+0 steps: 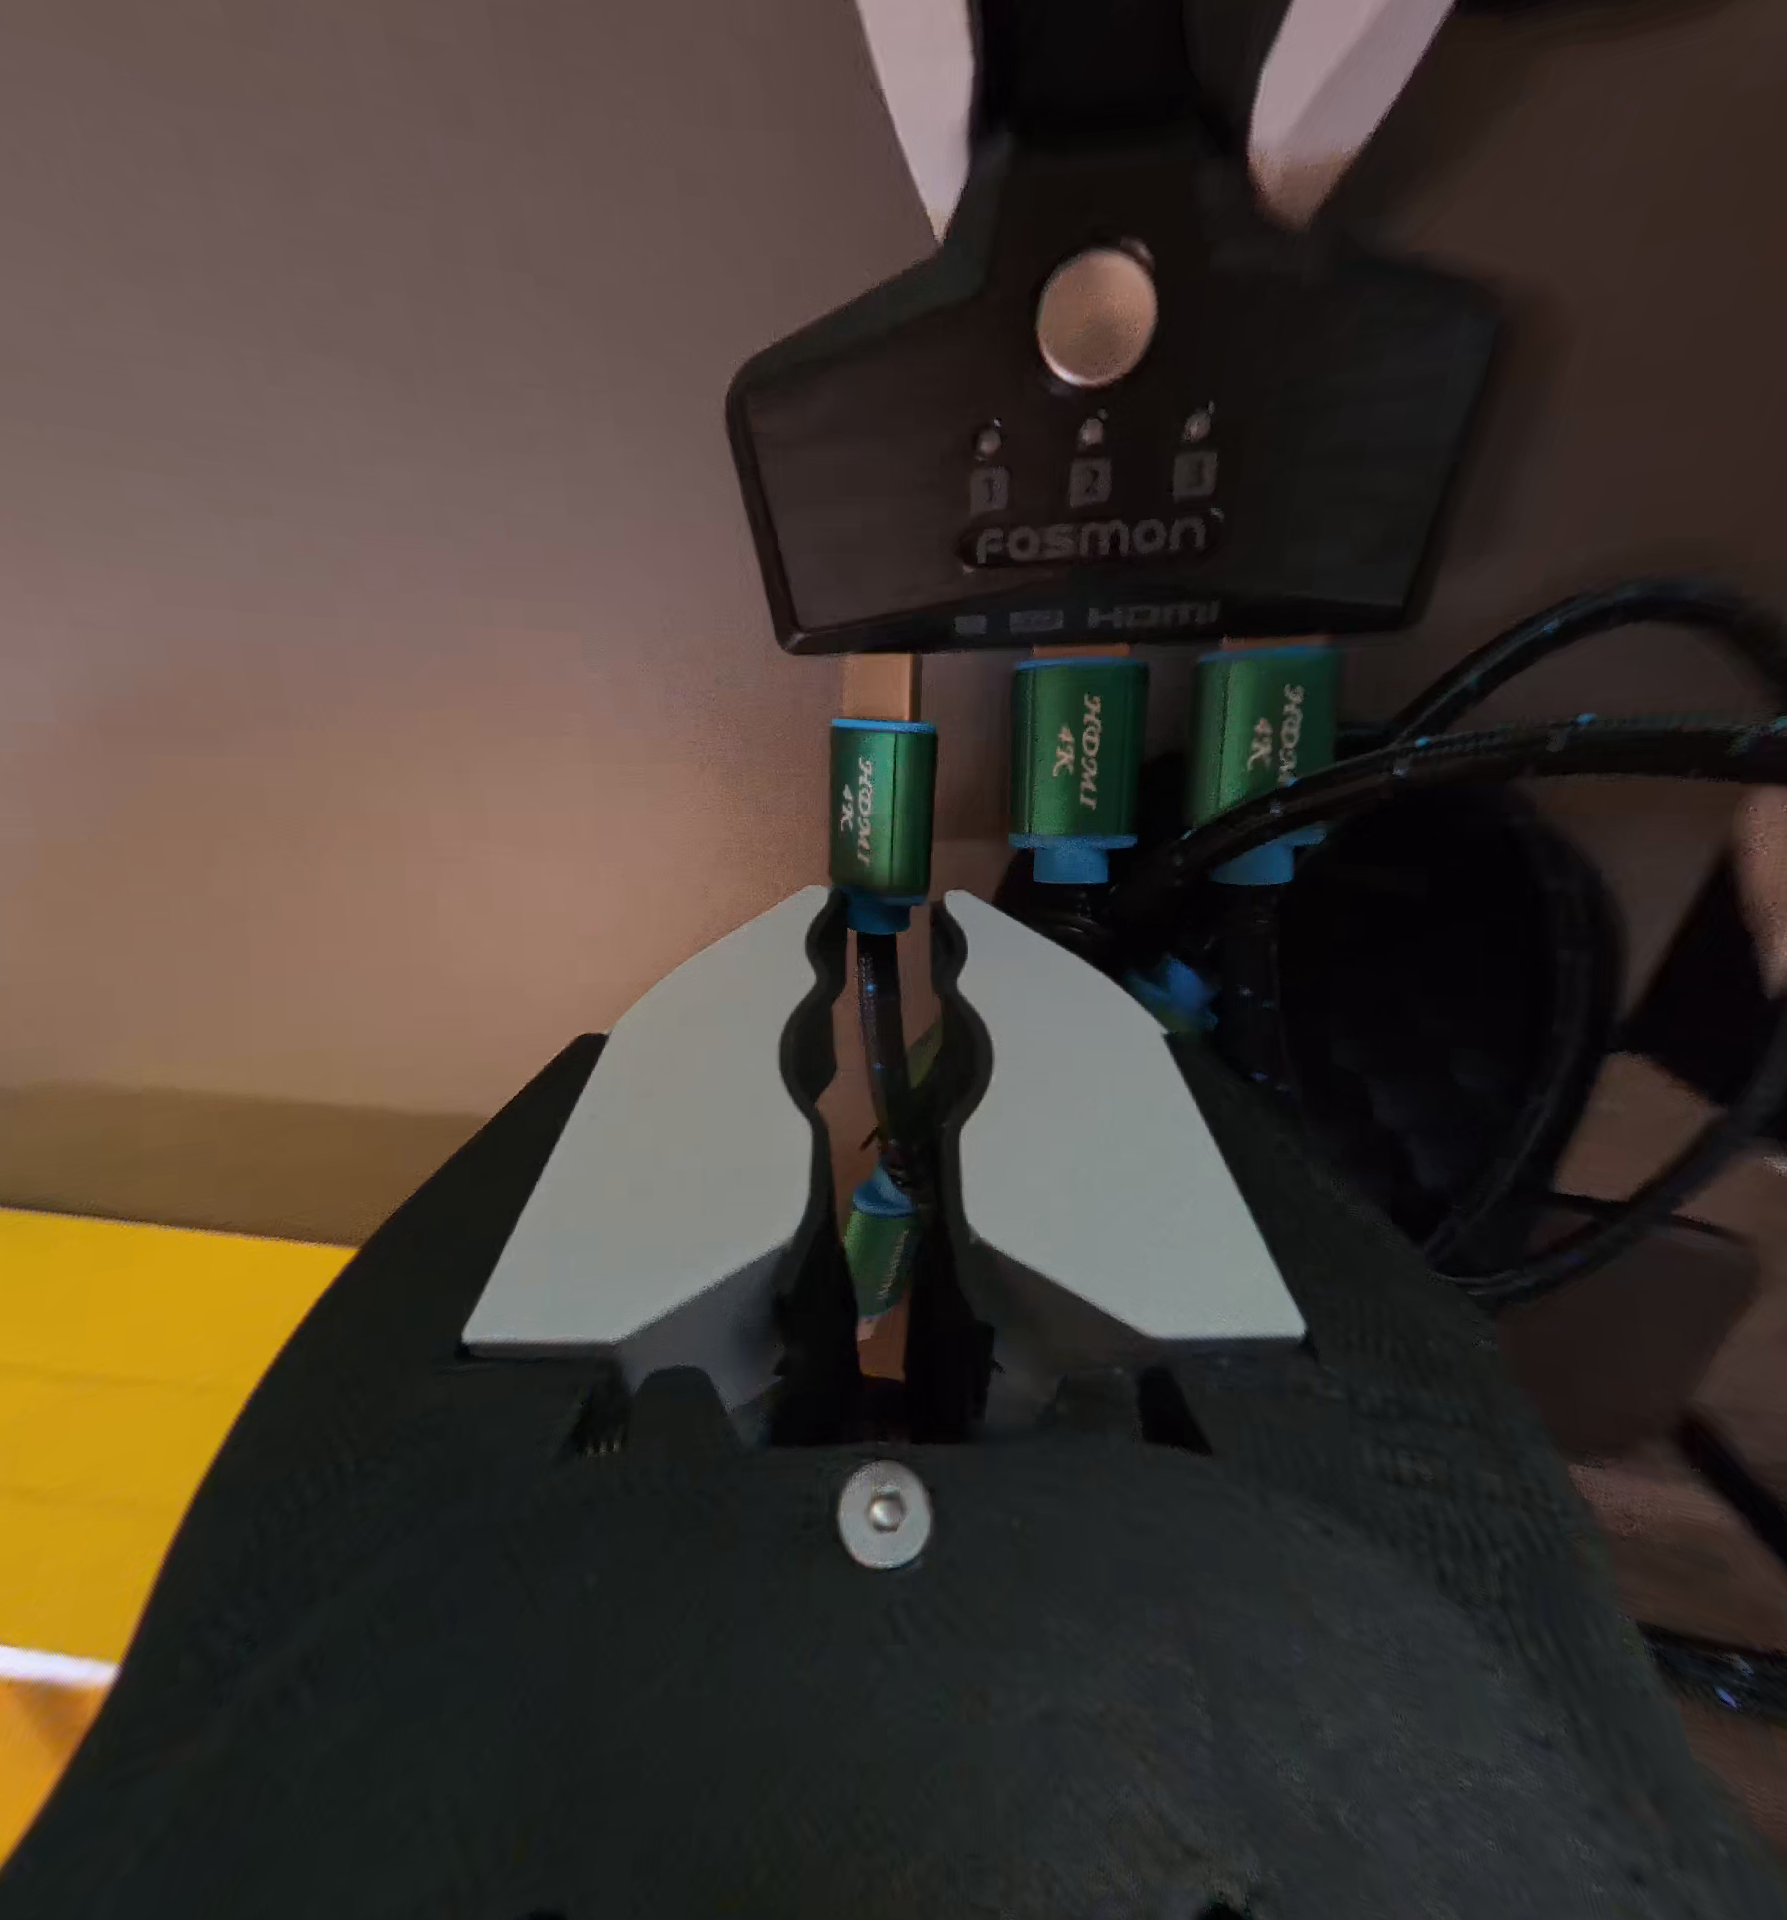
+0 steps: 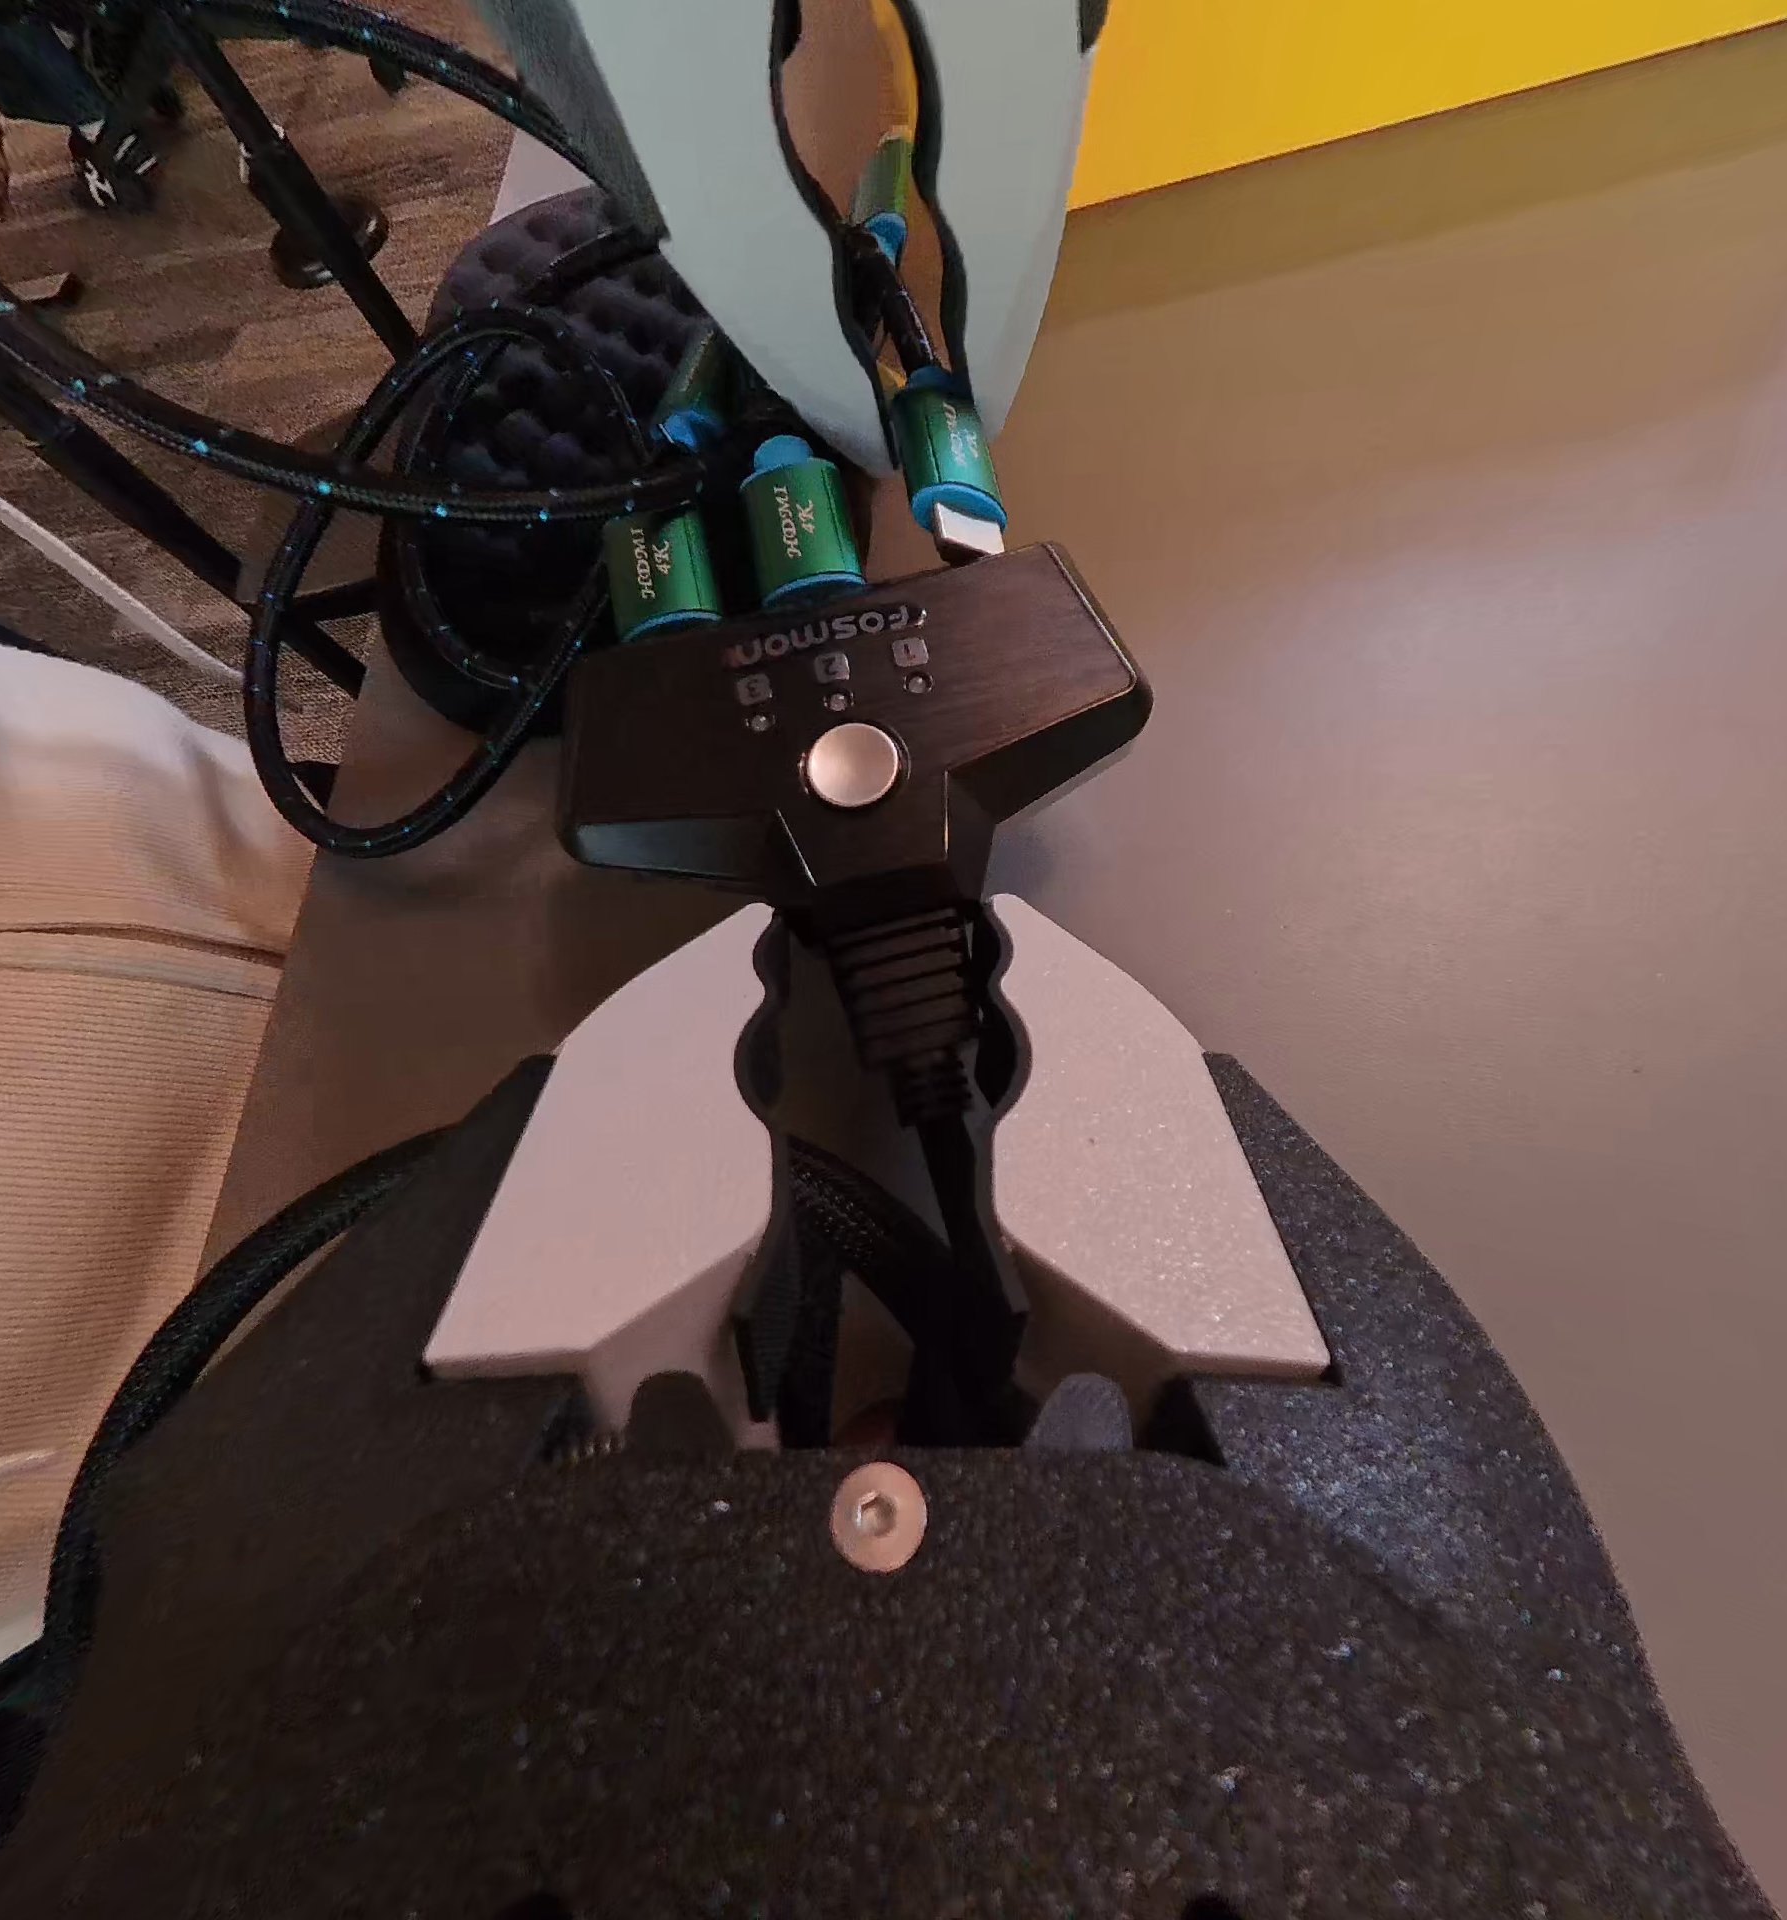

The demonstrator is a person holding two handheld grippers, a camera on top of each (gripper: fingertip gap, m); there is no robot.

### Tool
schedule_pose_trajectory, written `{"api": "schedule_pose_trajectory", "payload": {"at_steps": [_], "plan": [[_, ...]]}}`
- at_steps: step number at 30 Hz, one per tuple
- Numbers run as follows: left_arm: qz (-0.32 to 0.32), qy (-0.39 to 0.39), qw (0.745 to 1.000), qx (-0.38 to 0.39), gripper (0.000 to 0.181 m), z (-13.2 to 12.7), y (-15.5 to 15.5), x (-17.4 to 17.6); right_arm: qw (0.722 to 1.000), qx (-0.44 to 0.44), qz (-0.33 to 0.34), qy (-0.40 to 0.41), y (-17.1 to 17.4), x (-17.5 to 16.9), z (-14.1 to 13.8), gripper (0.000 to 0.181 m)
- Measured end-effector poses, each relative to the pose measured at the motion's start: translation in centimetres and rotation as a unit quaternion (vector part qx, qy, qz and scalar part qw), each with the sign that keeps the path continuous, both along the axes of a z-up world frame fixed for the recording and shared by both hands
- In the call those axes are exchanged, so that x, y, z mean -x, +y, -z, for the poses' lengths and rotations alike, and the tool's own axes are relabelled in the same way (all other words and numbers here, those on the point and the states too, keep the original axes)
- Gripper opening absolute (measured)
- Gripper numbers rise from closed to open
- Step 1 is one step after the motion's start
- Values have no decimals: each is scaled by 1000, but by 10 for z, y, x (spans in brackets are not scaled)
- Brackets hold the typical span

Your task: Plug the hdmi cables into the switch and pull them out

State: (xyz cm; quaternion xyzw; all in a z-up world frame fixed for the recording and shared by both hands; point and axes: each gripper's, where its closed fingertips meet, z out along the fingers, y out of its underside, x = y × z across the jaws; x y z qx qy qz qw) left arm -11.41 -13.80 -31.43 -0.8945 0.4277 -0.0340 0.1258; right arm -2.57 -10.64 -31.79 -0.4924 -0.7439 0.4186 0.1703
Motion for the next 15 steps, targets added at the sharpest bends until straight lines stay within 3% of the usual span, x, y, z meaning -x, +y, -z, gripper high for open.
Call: {"api": "schedule_pose_trajectory", "payload": {"at_steps": [6, 15], "plan": [[-72, -136, 983, 96, 24, -3, -8, -3, 1000, -9, -8, 7, -1, 1, 0, 34], [-89, -180, 970, 140, 11, -8, -11, -7, 1000, -14, -20, 18, -1, -1, -3, 34]]}}
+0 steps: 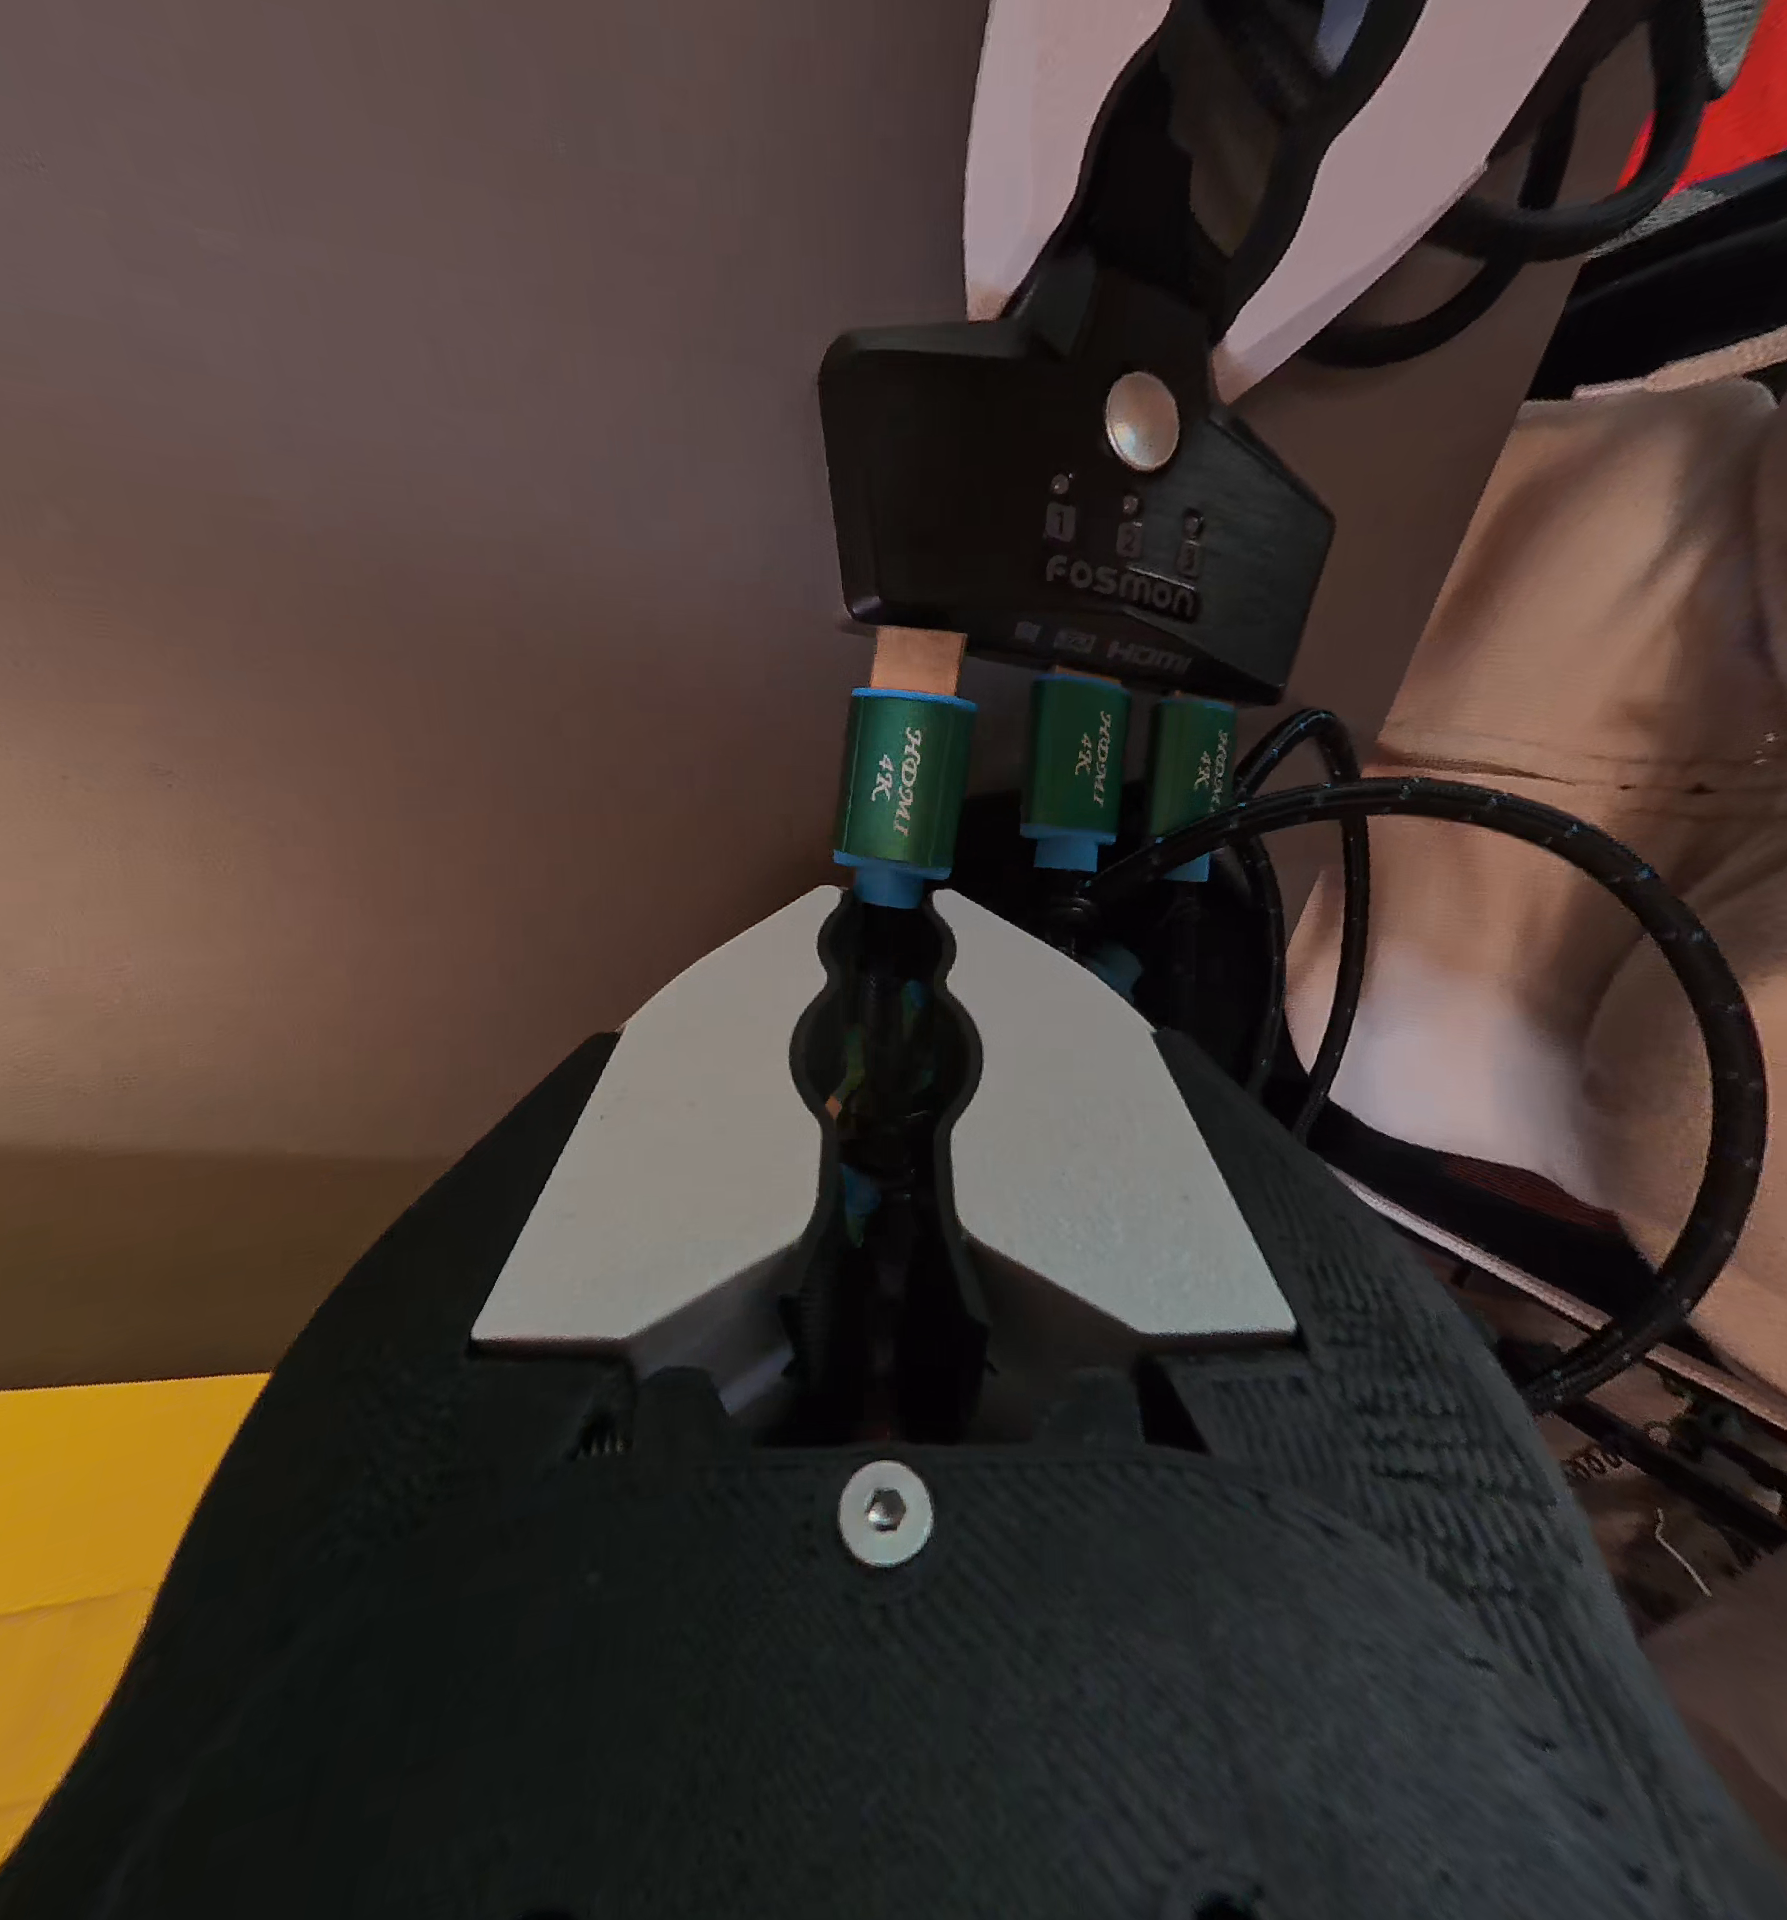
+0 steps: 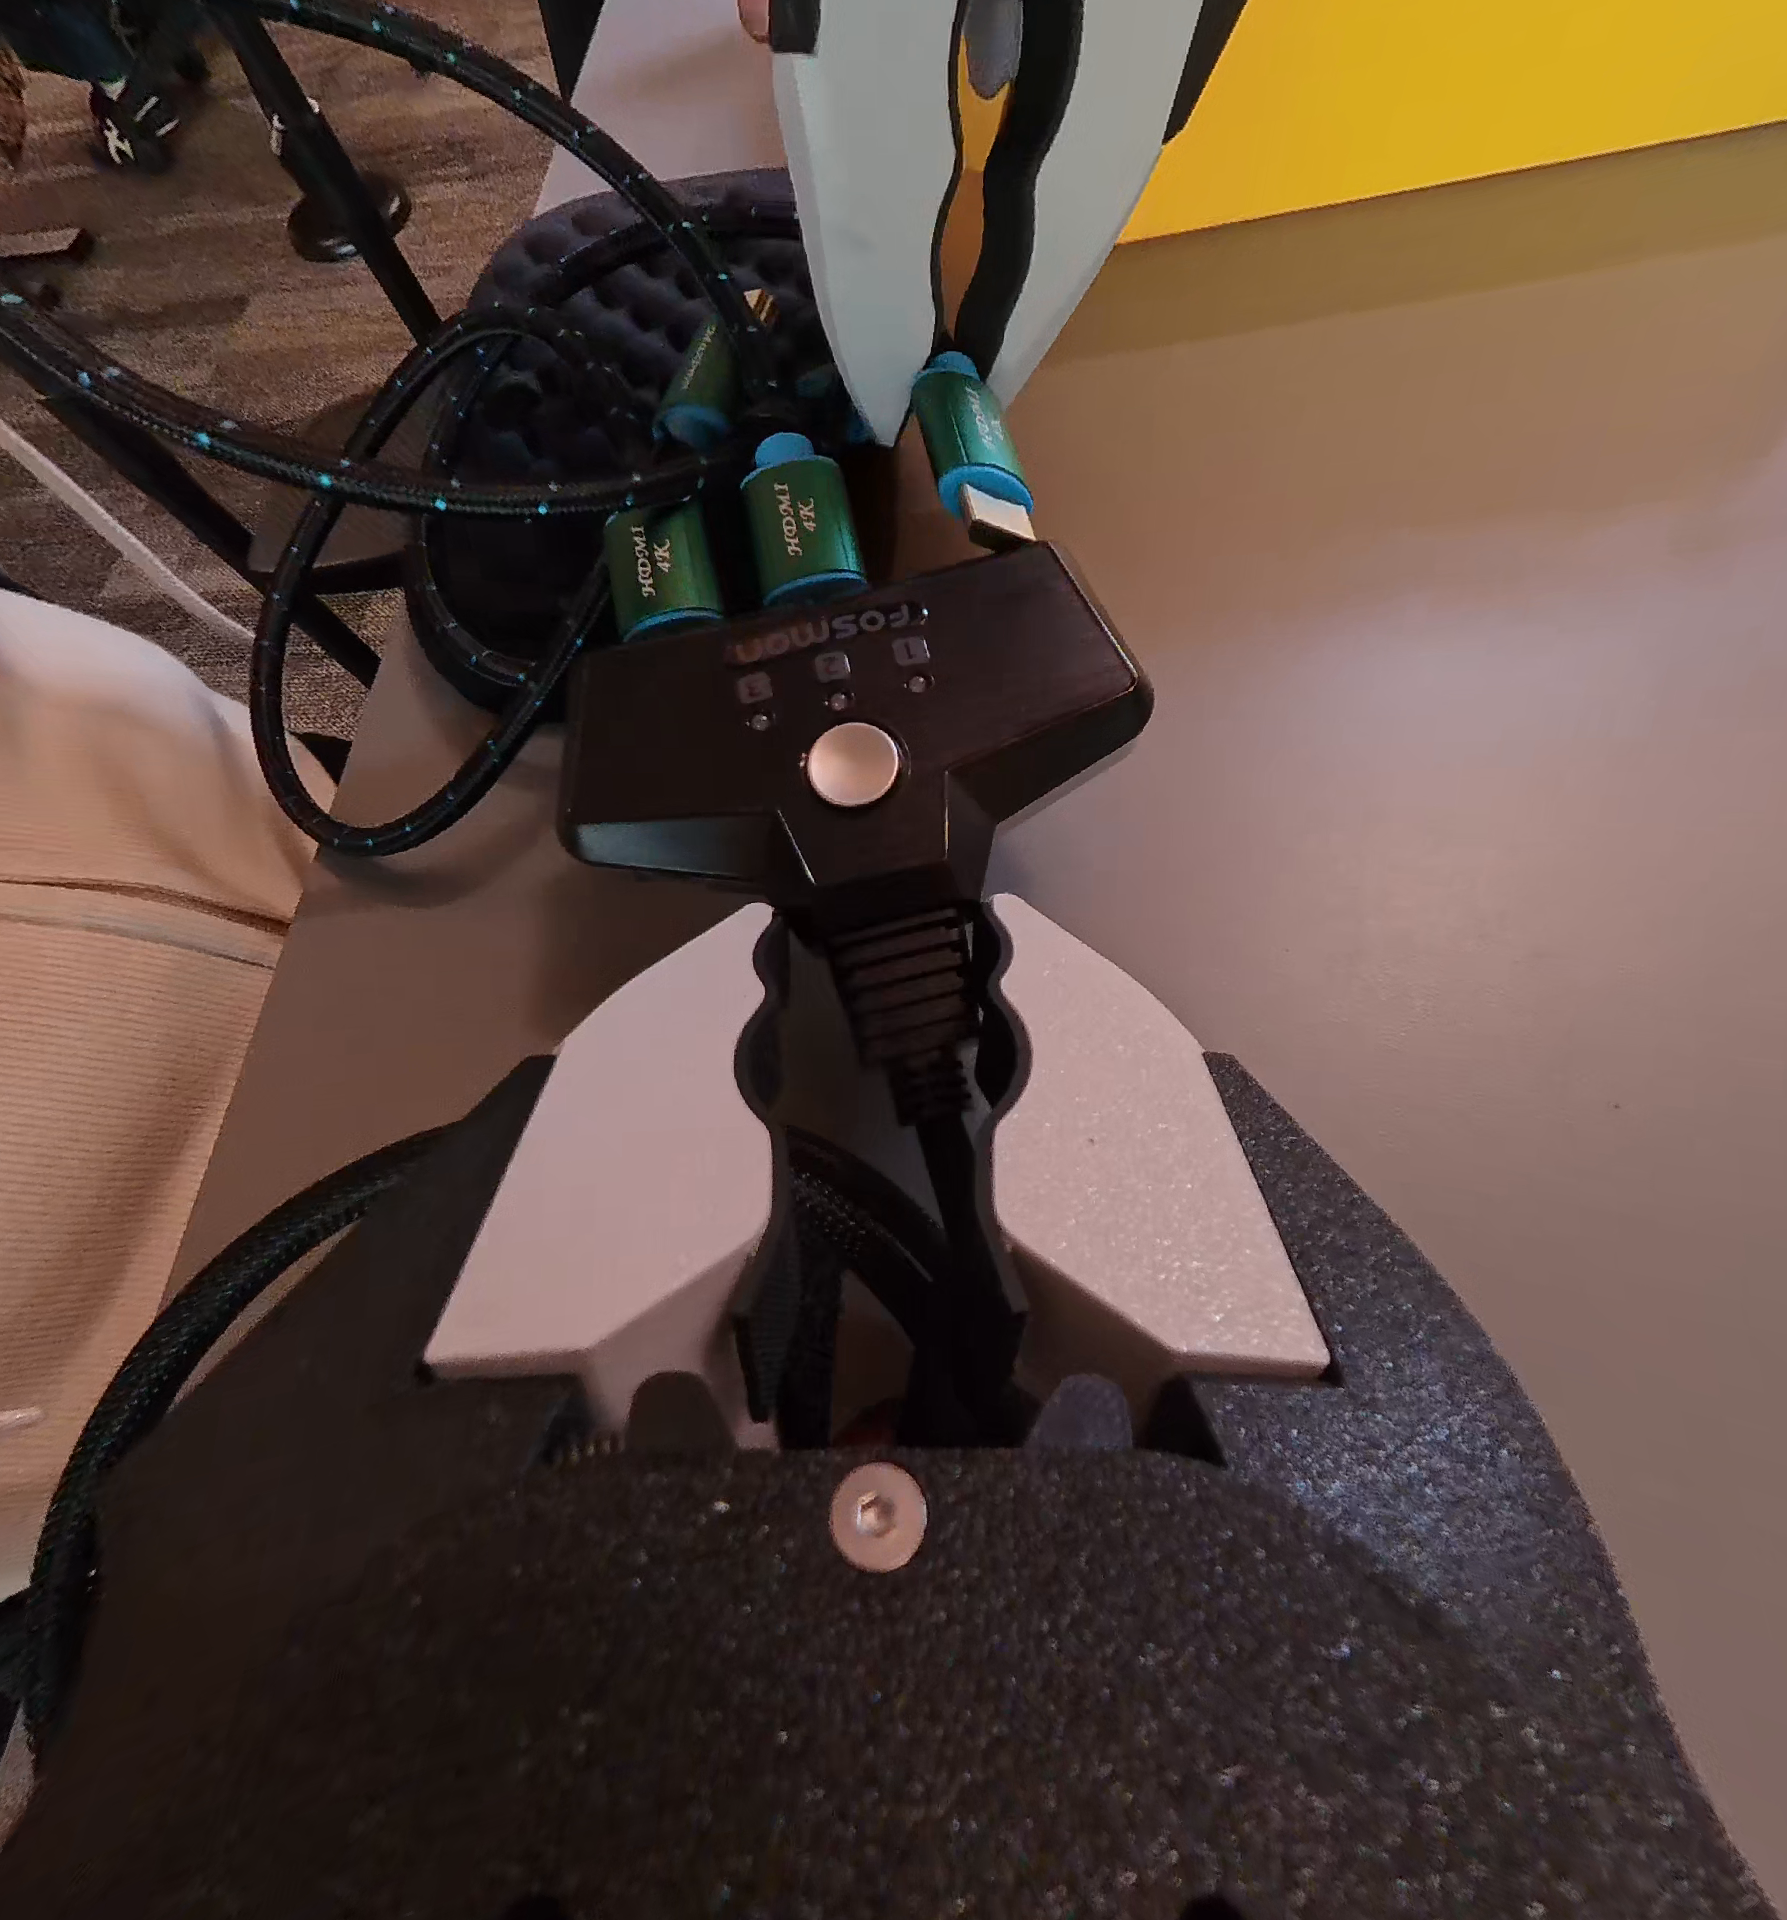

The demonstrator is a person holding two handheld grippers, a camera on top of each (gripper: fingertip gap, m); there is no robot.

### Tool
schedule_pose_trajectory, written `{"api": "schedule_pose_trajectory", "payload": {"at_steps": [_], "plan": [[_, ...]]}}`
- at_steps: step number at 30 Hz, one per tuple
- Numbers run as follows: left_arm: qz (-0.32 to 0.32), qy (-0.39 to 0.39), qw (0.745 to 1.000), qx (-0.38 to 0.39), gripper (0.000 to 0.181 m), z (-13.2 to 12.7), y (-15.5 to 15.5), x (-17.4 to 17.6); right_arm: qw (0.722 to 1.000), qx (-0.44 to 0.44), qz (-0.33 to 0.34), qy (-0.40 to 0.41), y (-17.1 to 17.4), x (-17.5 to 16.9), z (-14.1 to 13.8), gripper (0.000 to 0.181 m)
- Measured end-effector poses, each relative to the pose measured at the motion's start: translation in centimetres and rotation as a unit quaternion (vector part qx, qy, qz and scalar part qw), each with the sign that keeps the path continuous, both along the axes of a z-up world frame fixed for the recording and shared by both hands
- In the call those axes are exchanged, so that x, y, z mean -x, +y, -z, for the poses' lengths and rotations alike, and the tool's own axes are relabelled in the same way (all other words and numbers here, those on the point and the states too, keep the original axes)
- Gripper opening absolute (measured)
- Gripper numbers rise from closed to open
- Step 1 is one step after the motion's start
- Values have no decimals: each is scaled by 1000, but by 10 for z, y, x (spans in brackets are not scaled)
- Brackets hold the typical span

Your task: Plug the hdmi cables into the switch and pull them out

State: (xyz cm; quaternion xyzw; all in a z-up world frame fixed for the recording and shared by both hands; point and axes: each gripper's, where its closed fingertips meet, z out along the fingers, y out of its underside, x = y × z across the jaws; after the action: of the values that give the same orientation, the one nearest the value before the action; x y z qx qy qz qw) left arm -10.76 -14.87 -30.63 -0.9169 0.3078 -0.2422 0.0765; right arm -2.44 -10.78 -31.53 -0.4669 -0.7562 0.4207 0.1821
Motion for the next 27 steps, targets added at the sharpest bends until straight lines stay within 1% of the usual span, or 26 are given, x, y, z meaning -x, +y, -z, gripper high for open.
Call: {"api": "schedule_pose_trajectory", "payload": {"at_steps": [2, 3, 4, 5, 6, 8, 9, 10, 12, 14, 16, 19, 23, 27], "plan": [[13, 12, 999, -34, 11, -2, 2, -1, 1000, 0, -1, 2, 0, 0, -1, 34], [19, 33, 998, -57, 10, -2, 3, 0, 1000, -1, 0, 3, 0, 0, -1, 34], [28, 71, 994, -78, 10, -1, 4, 4, 1000, -1, 1, 4, 0, 0, -1, 34], [43, 127, 986, -101, 10, 1, 3, 10, 1000, -2, 2, 4, 1, 0, -1, 34], [63, 192, 972, -121, 9, 3, 3, 17, 1000, -3, 4, 2, 1, 1, 0, 34], [107, 311, 933, -149, 7, 2, 0, 29, 1000, -3, 8, -3, 1, 2, 1, 34], [124, 346, 917, -157, 7, 1, 0, 29, 1000, -1, 8, -3, 1, 2, 1, 34], [130, 354, 912, -160, 7, 0, 0, 25, 1000, 2, 6, -4, -1, 2, 1, 34], [126, 331, 924, -145, 7, 1, -1, 17, 1000, 7, 4, -7, -4, 3, 1, 34], [118, 322, 930, -135, 7, 2, 3, 18, 1000, 10, 14, -11, -2, 4, 1, 34], [118, 334, 926, -132, 7, 4, 4, 19, 1000, 16, 20, -13, -1, 4, 1, 34], [125, 364, 913, -136, 7, 6, 5, 20, 999, 19, 22, -19, -1, 4, 3, 34], [104, 355, 915, -161, 7, 1, 12, 19, 998, 38, 36, -24, 2, 4, 2, 34], [113, 368, 908, -165, 7, 2, 11, 19, 998, 53, 36, -30, 1, 5, 2, 34]]}}
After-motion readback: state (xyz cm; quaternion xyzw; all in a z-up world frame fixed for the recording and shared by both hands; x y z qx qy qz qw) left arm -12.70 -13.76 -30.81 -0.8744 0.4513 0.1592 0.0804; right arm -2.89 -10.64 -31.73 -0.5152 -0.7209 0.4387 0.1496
